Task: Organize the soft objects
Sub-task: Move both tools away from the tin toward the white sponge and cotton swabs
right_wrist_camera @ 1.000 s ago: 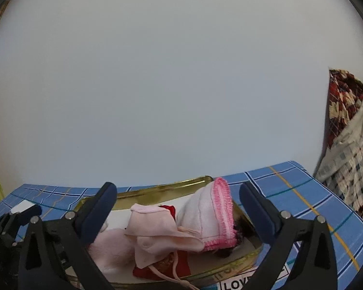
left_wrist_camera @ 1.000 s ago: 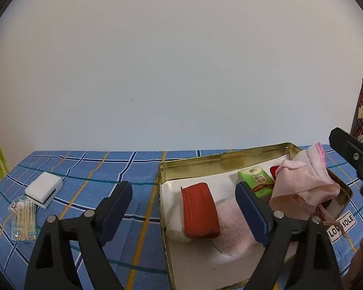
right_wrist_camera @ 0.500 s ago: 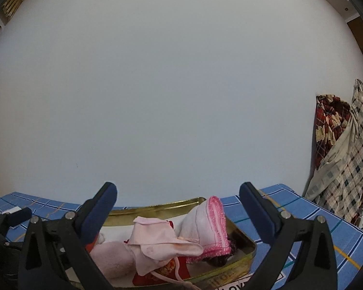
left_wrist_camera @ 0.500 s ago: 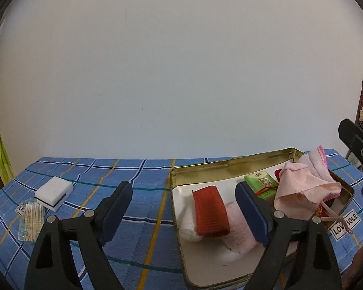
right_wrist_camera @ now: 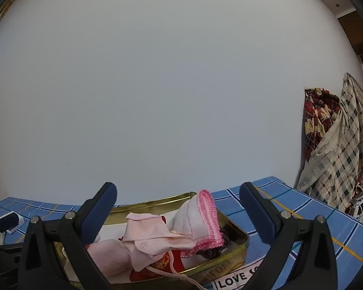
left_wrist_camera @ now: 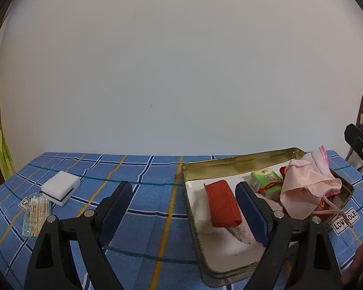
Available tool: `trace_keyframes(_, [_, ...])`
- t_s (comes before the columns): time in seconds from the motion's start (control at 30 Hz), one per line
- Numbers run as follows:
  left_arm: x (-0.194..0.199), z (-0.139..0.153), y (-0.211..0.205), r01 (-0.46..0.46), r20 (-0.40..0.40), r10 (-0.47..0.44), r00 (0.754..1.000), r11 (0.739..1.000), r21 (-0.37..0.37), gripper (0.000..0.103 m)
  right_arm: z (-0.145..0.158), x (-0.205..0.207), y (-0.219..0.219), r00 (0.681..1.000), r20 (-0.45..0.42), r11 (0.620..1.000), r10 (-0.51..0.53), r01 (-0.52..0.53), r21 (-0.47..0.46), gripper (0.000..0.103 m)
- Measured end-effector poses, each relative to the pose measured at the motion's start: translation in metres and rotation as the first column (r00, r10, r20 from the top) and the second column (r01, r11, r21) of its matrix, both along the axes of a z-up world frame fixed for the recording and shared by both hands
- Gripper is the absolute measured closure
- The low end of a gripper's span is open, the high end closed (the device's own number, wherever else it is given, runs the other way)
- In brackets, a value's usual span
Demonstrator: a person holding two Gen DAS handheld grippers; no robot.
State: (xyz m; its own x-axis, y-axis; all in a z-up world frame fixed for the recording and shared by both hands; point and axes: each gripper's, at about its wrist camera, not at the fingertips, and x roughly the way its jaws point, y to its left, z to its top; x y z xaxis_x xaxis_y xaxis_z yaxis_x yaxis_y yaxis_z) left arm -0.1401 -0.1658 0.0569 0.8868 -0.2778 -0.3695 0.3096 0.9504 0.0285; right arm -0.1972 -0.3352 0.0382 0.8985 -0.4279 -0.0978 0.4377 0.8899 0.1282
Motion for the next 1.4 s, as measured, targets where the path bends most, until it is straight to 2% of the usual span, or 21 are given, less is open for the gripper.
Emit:
trace_keyframes(0.43, [-0.002, 0.001, 0.022, 0.001, 0.002, -0.002, 1.0, 1.0, 0.002, 0.014, -0.001, -0.007, 0.01, 0.999, -0.017, 0.999, -0.038, 0.039, 0.027, 0.0])
trace_keyframes(0.83, [-0.001, 0.002, 0.048, -0.016, 0.018, 0.016, 1.0, 1.0, 0.018, 0.014, -0.001, -0.005, 0.043, 0.999, -0.04, 1.0, -0.022, 0.022, -0.004, 0.0])
trace_keyframes(1.4, [0.004, 0.002, 0.076, -0.044, 0.016, 0.044, 0.999, 0.999, 0.0, 0.014, -0.002, 0.015, 0.09, 0.998, -0.06, 0.999, 0.027, -0.029, -0.025, 0.0])
